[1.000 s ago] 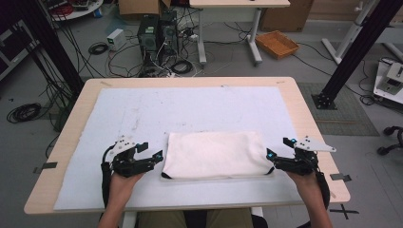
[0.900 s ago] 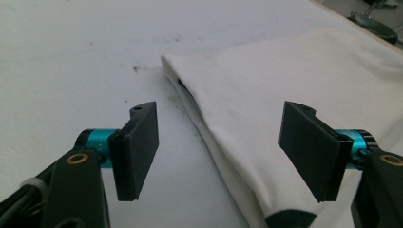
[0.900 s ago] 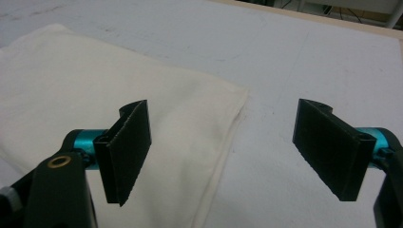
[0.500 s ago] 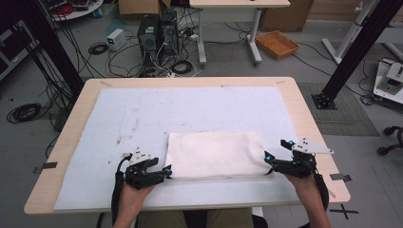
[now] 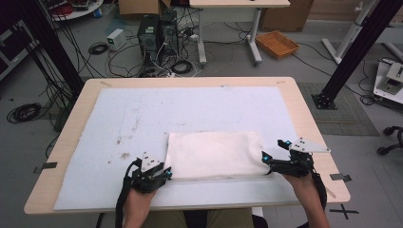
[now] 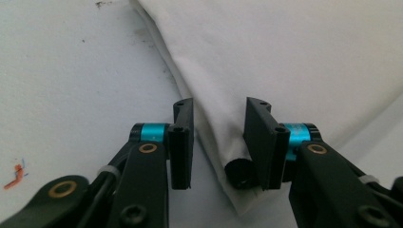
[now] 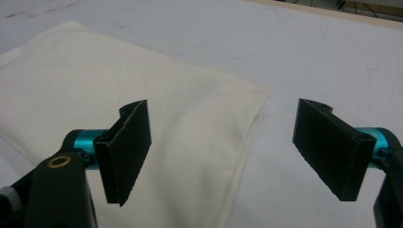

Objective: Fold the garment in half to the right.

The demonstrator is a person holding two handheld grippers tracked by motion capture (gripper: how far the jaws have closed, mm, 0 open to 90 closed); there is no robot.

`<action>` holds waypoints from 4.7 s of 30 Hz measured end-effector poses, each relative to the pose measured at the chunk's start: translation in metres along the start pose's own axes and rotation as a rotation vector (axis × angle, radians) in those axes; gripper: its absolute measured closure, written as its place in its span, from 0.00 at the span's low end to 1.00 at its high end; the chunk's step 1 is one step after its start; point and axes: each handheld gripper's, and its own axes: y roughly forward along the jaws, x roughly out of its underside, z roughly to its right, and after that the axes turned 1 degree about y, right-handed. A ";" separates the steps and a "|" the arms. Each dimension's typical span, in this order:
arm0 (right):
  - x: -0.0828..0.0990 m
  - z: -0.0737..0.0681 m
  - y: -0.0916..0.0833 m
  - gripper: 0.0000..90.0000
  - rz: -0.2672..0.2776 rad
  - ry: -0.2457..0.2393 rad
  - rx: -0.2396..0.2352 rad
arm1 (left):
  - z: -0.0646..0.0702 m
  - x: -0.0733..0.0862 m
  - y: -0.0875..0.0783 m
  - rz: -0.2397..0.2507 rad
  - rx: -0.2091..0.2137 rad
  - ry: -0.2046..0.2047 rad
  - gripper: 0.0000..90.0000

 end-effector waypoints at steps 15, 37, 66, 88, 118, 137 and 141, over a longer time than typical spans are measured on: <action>-0.047 -0.034 0.034 0.23 -0.024 -0.082 -0.098 | -0.001 0.000 -0.001 0.008 0.018 -0.076 0.95; -0.134 -0.153 0.221 0.33 -0.304 -0.264 -0.293 | -0.009 0.003 -0.001 0.028 0.068 -0.142 0.96; -0.137 -0.158 0.215 0.99 -0.216 -0.360 -0.325 | -0.002 -0.027 -0.024 0.183 0.217 -0.127 0.96; -0.112 -0.050 0.130 0.99 -0.073 -0.153 -0.229 | 0.082 -0.107 0.025 0.141 0.412 -0.027 0.96; -0.053 0.039 0.086 0.96 -0.118 -0.039 -0.044 | 0.168 -0.143 0.120 0.004 0.476 -0.008 0.72; 0.000 0.006 -0.008 0.74 -0.066 -0.069 -0.056 | 0.043 -0.096 0.065 0.239 0.259 -0.013 0.29; 0.014 -0.008 -0.008 0.72 -0.115 -0.044 -0.085 | 0.024 -0.079 0.056 0.235 0.237 -0.027 0.29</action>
